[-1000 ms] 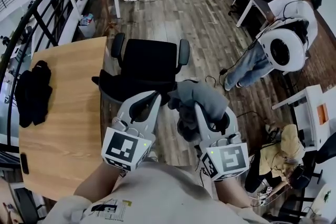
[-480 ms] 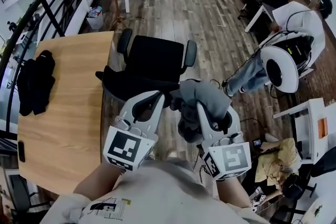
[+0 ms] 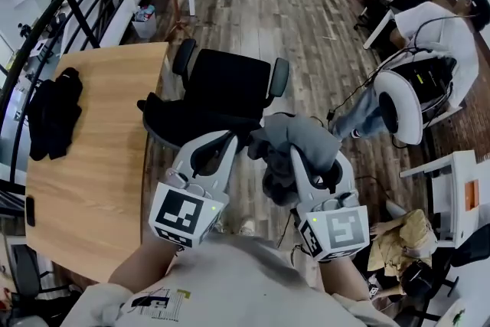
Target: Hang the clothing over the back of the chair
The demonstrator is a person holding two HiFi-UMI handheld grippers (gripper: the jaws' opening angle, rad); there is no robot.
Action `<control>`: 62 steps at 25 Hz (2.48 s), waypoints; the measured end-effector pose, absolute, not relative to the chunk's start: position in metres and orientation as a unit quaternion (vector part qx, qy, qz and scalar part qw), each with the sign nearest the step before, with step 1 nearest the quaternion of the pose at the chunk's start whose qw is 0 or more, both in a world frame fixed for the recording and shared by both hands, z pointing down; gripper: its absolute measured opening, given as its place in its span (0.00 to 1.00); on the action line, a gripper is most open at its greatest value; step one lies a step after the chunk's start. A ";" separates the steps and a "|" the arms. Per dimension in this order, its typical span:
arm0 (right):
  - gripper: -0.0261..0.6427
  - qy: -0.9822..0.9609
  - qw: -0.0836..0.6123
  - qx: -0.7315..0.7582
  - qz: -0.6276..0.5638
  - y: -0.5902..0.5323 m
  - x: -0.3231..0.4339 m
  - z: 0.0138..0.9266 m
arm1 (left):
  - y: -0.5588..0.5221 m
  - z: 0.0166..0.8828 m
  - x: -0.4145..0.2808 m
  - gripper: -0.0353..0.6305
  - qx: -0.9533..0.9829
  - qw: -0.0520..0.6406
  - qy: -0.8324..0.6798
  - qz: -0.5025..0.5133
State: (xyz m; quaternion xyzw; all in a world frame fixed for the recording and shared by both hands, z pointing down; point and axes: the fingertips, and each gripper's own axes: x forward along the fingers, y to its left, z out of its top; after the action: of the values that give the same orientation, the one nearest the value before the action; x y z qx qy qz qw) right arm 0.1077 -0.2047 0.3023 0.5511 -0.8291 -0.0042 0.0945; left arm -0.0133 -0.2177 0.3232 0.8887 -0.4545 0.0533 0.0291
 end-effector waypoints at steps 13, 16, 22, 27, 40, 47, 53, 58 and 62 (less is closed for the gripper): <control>0.27 -0.801 0.086 0.583 -0.103 -0.269 0.156 0.253 | -0.251 0.296 0.012 0.06 0.887 0.002 -0.459 0.044; 0.27 -0.801 0.077 0.580 -0.123 -0.288 0.155 0.234 | -0.260 0.292 0.006 0.06 0.882 0.001 -0.469 0.046; 0.27 -0.815 0.052 0.561 -0.135 -0.333 0.132 0.225 | -0.284 0.294 -0.015 0.06 0.868 0.007 -0.494 0.055; 0.27 -0.843 0.045 0.529 -0.083 -0.362 0.101 0.259 | -0.293 0.312 -0.034 0.06 0.857 0.026 -0.510 0.066; 0.27 -0.893 0.064 0.445 -0.024 -0.385 -0.010 0.323 | -0.286 0.337 -0.104 0.06 0.817 0.046 -0.569 0.080; 0.27 -0.912 0.040 0.407 -0.038 -0.383 -0.071 0.305 | -0.263 0.329 -0.150 0.06 0.792 0.046 -0.605 0.072; 0.28 -0.926 0.011 0.374 -0.046 -0.373 -0.121 0.275 | -0.242 0.324 -0.192 0.06 0.770 0.047 -0.632 0.067; 0.28 -0.940 0.035 0.337 -0.031 -0.337 -0.152 0.290 | -0.226 0.325 -0.218 0.06 0.760 0.047 -0.645 0.064; 0.28 -0.945 0.056 0.319 -0.044 -0.301 -0.164 0.299 | -0.215 0.325 -0.227 0.06 0.758 0.049 -0.648 0.062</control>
State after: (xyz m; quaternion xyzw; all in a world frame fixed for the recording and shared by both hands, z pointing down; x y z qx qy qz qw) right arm -0.1644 -0.3007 0.2994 0.3190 -0.9450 -0.0444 0.0562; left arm -0.2272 -0.2149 0.3252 0.7576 -0.6478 0.0624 0.0494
